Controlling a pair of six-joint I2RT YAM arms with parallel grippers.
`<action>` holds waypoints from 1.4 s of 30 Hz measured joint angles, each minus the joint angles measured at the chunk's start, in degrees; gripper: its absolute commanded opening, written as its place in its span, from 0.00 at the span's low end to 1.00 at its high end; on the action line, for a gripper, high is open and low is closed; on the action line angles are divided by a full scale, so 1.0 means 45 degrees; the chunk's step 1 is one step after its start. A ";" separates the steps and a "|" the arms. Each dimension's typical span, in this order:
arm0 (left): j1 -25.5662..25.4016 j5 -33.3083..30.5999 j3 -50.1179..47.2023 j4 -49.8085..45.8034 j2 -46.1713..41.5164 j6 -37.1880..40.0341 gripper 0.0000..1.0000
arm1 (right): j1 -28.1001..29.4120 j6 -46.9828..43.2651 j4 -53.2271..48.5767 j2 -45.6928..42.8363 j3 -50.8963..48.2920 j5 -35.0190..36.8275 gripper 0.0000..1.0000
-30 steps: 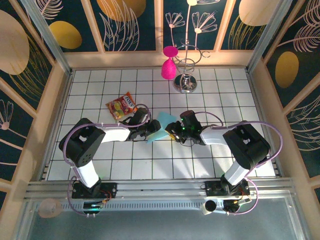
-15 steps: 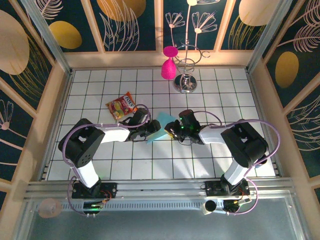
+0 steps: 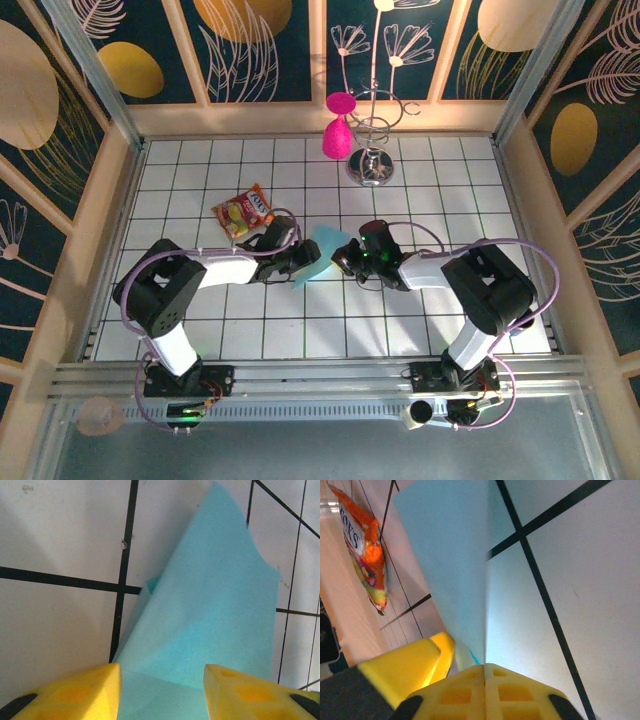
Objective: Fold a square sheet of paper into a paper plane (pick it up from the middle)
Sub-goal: Fold the wing for the fifth time at the center of the table.
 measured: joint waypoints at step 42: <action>-0.3196 -0.1889 -0.1447 0.6193 0.0976 1.2361 0.54 | -0.2181 0.1035 -0.2710 -0.2880 -0.0505 0.0117 0.00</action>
